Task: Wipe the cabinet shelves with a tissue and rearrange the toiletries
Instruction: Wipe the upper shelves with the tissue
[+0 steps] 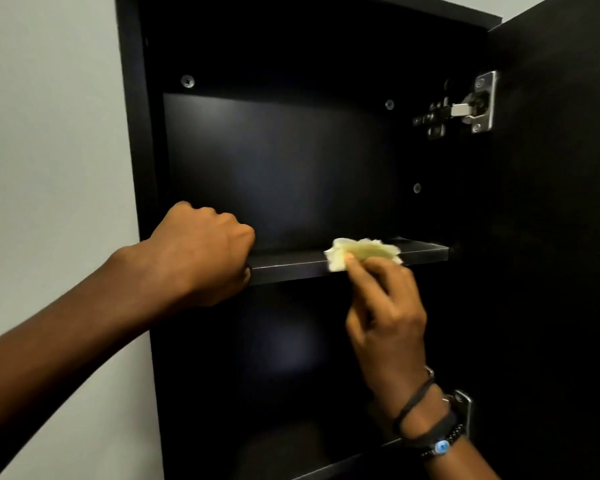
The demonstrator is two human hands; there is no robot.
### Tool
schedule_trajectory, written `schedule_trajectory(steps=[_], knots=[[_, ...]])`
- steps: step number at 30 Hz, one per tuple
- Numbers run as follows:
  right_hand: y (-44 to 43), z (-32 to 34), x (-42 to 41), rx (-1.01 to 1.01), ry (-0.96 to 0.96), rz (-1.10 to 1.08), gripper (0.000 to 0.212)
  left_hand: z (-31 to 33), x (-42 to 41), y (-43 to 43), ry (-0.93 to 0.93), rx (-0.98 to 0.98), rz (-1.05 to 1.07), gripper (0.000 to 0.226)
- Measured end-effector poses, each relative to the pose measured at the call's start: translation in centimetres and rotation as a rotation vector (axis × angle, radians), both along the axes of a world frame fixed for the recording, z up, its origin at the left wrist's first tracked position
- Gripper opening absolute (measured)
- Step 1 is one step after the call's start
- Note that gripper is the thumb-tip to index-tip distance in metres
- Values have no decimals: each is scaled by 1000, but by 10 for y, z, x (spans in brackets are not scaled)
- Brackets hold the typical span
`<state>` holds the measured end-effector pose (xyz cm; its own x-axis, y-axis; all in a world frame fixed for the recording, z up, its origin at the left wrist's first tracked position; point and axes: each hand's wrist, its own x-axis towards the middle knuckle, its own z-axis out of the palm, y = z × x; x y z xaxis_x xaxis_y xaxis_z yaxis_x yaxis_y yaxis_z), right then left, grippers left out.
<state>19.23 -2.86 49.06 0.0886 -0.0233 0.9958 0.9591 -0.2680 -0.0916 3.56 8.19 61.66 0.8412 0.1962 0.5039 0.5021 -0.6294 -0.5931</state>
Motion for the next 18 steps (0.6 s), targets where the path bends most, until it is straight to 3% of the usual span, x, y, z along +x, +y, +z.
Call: schedule_trajectory(steps=[4, 8, 13, 18], knots=[[9, -4, -15, -85, -104, 21, 38, -8, 30, -7, -182, -42, -243, 24], [-16, 7, 17, -17, 92, -35, 41, -14, 48, 5, -325, -180, -438, 21], [-46, 38, 49, -117, 319, -204, 25, -23, 56, 16, -275, -301, -514, 28], [-44, 58, 36, -337, 260, -244, 22, -22, 55, 15, -229, -369, -505, 30]])
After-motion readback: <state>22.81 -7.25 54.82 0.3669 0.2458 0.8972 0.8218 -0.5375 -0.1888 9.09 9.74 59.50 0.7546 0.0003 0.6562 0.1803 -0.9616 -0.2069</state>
